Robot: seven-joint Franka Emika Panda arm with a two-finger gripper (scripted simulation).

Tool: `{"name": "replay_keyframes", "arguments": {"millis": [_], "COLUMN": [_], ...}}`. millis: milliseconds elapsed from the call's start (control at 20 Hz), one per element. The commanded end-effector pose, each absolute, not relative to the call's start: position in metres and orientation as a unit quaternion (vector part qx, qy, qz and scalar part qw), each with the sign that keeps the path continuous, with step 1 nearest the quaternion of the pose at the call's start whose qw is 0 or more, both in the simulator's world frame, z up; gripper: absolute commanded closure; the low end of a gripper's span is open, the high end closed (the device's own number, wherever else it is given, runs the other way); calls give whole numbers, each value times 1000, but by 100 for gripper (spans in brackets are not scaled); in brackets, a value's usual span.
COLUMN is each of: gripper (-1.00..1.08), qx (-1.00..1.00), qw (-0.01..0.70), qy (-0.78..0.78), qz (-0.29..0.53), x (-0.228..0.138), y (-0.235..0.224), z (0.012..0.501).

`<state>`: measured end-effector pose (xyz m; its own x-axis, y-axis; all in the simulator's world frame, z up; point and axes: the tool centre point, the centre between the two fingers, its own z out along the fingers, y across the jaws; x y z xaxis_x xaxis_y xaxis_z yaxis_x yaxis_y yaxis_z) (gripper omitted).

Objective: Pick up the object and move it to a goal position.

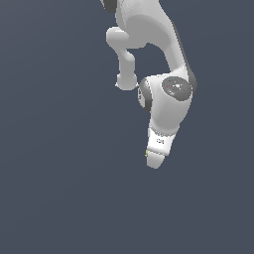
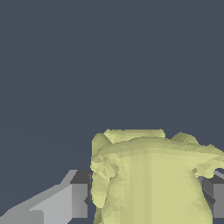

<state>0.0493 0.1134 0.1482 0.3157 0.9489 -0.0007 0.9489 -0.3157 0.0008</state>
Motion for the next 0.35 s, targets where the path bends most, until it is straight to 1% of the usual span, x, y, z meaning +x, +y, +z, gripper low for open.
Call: {"name": "replay_keyframes", "arguments": {"millis": [0, 300], "gripper": [108, 108], "qx": [812, 812], "qw": [1, 0], "qy": [584, 584], "qz": [-1, 0], "x": [45, 43], "y": [130, 145], "z": [158, 166]}}
